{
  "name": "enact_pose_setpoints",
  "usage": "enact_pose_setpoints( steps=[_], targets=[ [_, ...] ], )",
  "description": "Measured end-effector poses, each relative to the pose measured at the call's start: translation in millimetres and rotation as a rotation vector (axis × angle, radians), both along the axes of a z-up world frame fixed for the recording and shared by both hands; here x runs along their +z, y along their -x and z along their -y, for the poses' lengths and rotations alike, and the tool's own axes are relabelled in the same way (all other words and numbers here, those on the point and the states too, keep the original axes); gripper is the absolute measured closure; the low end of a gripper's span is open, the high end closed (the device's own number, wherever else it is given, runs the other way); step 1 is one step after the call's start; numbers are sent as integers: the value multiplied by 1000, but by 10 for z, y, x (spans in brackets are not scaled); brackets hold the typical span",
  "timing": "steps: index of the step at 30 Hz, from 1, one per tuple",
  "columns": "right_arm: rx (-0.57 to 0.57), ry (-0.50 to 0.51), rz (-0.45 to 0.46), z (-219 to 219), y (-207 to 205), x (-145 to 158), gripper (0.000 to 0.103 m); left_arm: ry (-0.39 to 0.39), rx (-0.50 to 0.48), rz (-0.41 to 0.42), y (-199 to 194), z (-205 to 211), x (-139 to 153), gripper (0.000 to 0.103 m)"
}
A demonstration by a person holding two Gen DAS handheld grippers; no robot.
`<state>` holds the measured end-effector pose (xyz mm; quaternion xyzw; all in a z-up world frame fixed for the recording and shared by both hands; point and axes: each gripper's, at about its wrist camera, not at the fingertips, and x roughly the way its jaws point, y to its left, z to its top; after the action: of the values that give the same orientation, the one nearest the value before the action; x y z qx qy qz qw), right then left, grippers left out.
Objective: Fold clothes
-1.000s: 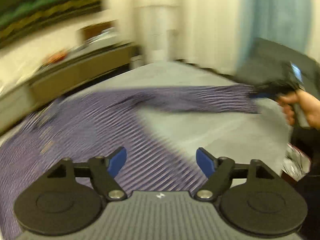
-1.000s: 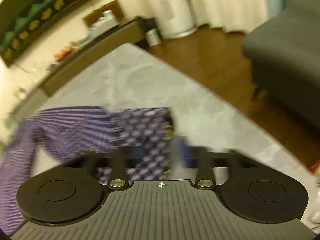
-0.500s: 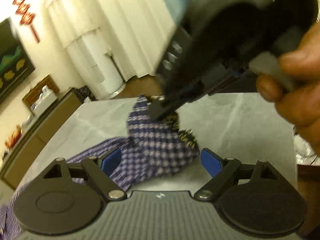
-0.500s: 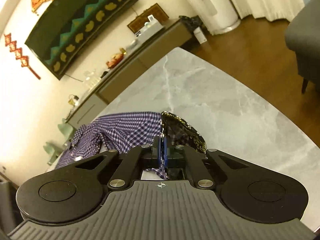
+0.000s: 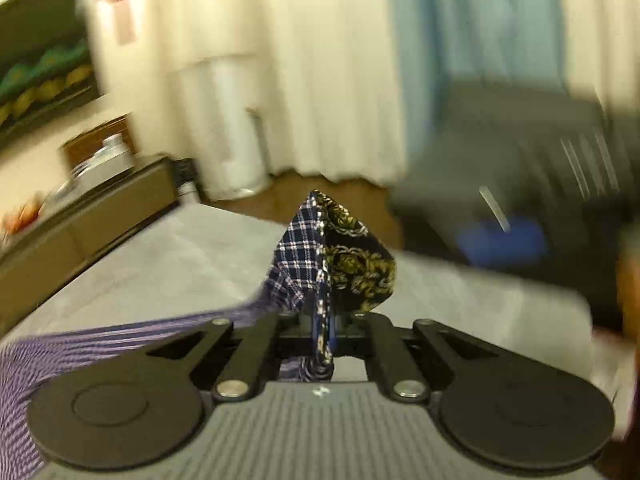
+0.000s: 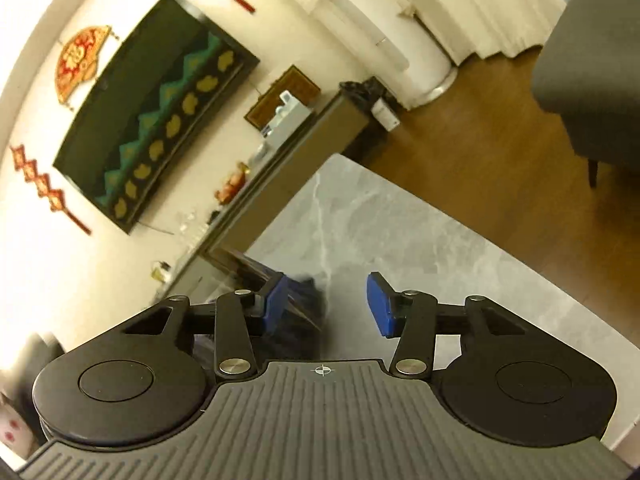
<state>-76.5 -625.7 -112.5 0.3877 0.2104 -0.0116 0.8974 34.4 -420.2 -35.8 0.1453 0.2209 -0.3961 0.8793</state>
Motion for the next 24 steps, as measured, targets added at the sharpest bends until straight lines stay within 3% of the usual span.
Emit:
enact_pose_setpoints(
  steps=[5,9,13,16,19,20,22,23,24],
  targets=[
    [110,195,-81,-691,-79,113,41,285,192,-40,-772,-1244,1095,98],
    [299,283,-115,-1475,-174,125,32,373,437,21,-1357,-2588,1661,98],
    [489,378,-157,-2329,-96,5,21,425,592,-37,-1903,-3612,1811,99],
    [543,449,-213,-2820,55,-207,20,420,628,-52,-2120,-3935,1776,99],
    [508,600,-206,-3136,271,-300,19,443,650,-38,-2204,-4100,1767,99],
    [493,630,-202,-3188,323,-311,24,457,652,-40,-2238,-4124,1770,99],
    [481,673,-189,-3282,407,-318,47,472,643,-46,-2276,-4136,1795,99],
    [488,688,-186,-3320,424,-312,73,478,635,-49,-2290,-4135,1810,99],
    [495,702,-183,-3359,441,-307,92,485,627,-47,-2285,-4141,1829,99]
  ],
)
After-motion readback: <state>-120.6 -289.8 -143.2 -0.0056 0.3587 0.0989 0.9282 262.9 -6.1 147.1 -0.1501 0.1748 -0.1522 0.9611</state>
